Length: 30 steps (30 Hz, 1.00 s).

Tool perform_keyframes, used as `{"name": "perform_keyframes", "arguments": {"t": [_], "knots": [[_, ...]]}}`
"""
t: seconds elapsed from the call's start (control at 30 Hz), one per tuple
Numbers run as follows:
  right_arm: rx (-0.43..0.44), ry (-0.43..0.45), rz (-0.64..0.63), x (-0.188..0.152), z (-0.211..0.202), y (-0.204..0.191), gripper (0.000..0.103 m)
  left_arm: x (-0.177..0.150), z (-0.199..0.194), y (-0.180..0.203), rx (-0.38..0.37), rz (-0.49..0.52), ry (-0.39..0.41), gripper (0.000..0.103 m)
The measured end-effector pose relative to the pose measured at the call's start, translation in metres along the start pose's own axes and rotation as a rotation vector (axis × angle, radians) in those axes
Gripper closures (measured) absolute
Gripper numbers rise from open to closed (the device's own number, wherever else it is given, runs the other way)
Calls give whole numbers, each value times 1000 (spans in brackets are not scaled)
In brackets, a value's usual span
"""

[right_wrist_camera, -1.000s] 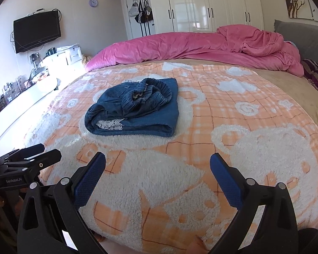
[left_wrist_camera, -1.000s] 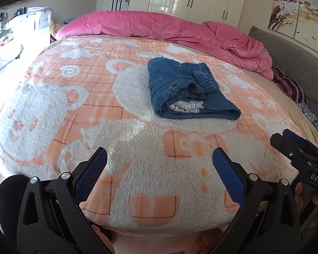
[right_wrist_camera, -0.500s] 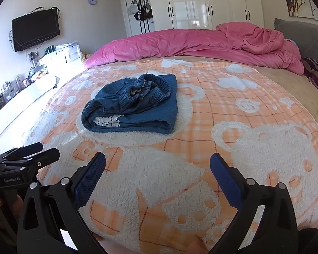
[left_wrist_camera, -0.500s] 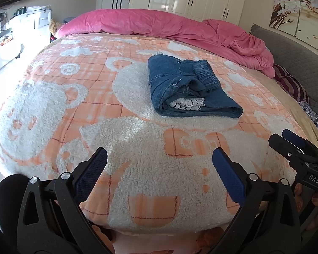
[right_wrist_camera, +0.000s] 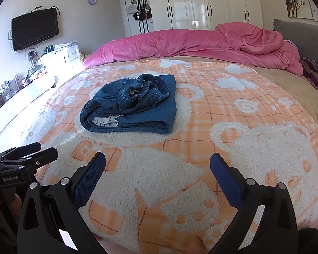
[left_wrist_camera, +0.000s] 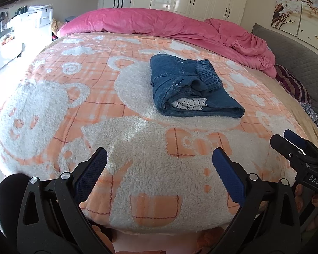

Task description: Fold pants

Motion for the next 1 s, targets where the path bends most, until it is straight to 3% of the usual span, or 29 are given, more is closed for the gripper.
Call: {"name": "perform_keyframes", "arguments": {"t": [1.0], "knots": [[-10, -12, -7, 0, 3, 2, 5, -3, 3, 1, 19, 0, -18, 9]]}}
Point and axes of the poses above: each gripper's, at about its wrist camera, not at the fingertips, and z roughly the way its jaws point, y to its right, x to its top, the point moved 9 cm from there along z, roughly the way its jaws point, and after that the axes turned 13 degrees about -z, right-handed, at the moved point
